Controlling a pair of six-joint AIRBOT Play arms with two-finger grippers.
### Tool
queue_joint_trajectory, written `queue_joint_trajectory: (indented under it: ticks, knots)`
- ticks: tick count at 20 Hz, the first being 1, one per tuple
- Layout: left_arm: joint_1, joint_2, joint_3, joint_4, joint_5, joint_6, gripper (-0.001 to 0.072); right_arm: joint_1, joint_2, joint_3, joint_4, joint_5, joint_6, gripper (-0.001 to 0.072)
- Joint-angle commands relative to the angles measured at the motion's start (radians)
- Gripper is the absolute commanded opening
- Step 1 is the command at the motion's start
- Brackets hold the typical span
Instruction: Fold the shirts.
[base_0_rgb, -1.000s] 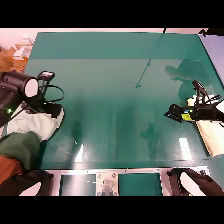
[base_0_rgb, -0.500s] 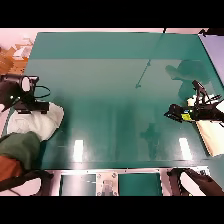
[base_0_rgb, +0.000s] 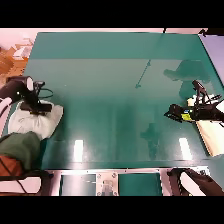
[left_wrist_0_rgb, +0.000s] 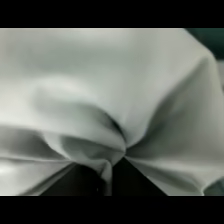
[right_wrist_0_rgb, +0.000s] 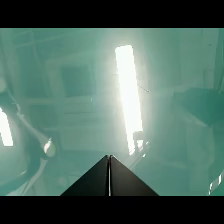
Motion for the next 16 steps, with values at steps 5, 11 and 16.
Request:
queue_joint_trajectory:
  ticks: [5, 11, 16]
  knots:
    - [-0.274, 0.127, 0.443, -0.200, -0.104, 0.068, 0.0024, 0.001, -0.002, -0.001, 0.000, 0.000, 0.000, 0.0017]
    - [-0.630, 0.069, 0.507, -0.294, 0.098, 0.035, 0.0026, 0.001, -0.002, 0.000, 0.000, 0.000, 0.000, 0.0018]
    - [-0.715, -0.097, 0.507, -0.497, 0.148, 0.035, 0.0621, 0.000, -0.002, 0.000, 0.000, -0.003, 0.000, 0.0337]
